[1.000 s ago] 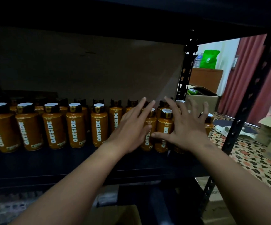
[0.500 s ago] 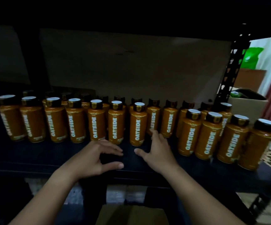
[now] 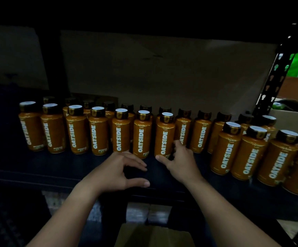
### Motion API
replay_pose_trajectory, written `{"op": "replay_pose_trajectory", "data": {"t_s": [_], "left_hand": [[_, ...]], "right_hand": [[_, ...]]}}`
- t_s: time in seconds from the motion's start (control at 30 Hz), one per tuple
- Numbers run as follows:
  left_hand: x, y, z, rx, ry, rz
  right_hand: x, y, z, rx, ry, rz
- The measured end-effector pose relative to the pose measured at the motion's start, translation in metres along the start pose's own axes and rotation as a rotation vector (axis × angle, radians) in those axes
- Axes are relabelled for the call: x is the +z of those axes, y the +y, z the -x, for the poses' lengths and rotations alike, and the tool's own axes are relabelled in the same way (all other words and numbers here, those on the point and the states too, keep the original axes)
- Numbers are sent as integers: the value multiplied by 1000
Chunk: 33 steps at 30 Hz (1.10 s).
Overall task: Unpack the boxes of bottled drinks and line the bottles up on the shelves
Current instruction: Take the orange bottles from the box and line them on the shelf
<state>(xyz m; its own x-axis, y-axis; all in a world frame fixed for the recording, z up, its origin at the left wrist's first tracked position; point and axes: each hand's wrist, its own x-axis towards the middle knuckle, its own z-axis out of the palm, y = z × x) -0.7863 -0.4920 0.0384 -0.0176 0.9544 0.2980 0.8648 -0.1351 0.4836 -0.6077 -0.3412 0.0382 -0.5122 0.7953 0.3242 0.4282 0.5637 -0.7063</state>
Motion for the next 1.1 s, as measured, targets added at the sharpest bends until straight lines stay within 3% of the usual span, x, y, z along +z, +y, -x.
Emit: {"op": "replay_pose_trajectory", "data": {"t_s": [0.6,0.7,0.77,0.83,0.93,1.1], "left_hand": [[18,21,-14,19,115,-8],[40,50,-34,52,120,45],[60,73,-52,61,132,62],[76,97,-72,59,194,110],[94,131,-101,63,344,222],[121,164,-135,66,448,353]], "right_hand": [[-22,4,22,46,19,-42],[-47,13,41,-31,119,30],[-73,25,58,-154,270,132],[-98,39,72,-265,466,234],[-127,59,82,-290,666,231],[-138,66,72,-265,649,297]]}}
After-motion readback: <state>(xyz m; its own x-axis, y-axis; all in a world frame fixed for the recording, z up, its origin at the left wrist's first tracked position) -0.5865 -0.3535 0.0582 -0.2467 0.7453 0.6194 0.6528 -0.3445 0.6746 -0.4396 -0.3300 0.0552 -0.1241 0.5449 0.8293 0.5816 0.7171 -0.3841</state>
